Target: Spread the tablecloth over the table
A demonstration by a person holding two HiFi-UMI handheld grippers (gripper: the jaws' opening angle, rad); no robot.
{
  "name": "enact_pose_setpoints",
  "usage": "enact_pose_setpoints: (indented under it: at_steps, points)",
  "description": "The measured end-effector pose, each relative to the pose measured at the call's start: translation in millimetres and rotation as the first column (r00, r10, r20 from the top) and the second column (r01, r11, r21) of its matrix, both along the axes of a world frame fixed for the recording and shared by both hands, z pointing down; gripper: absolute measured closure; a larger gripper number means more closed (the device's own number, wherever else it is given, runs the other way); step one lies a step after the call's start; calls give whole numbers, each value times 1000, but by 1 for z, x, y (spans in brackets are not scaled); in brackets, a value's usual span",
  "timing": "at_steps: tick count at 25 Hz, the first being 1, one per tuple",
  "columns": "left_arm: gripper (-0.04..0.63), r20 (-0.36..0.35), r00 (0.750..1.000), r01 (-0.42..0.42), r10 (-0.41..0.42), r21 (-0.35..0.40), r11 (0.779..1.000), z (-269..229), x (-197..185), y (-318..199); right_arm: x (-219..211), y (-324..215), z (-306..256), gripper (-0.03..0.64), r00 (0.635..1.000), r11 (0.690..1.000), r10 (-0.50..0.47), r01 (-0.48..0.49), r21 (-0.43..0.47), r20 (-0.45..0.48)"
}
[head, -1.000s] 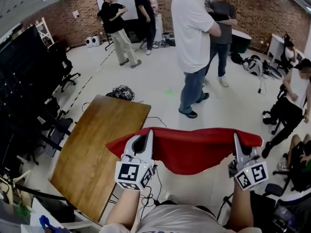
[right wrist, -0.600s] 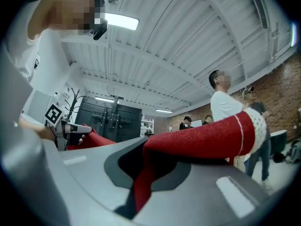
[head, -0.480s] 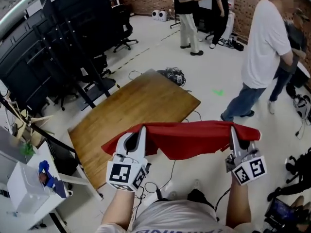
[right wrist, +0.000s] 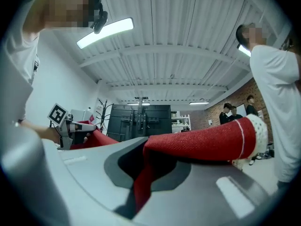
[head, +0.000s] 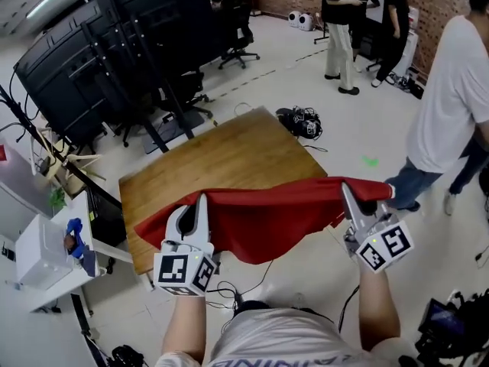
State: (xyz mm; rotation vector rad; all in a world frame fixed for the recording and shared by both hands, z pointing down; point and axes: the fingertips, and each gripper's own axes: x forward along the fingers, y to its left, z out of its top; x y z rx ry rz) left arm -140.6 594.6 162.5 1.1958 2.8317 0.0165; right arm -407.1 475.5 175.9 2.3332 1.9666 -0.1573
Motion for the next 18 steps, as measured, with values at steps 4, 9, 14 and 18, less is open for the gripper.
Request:
enact_pose_setpoints:
  at_steps: [4, 9, 14, 18]
  points:
    - [578, -12, 998, 64, -64, -1, 998, -5, -4, 0, -13, 26, -3, 604, 996, 996, -90, 90, 24, 10]
    - [578, -19, 993, 120, -119, 14, 993, -1, -12, 20, -27, 66, -4, 604, 988, 988, -150, 151, 25, -21]
    - [578, -17, 986, 164, -163, 74, 984, 24, -15, 63, -36, 124, 9, 604, 981, 979, -189, 191, 67, -42]
    - [578, -24, 981, 193, -191, 86, 977, 38, -22, 101, -45, 171, 23, 604, 975, 972, -214, 219, 89, -64]
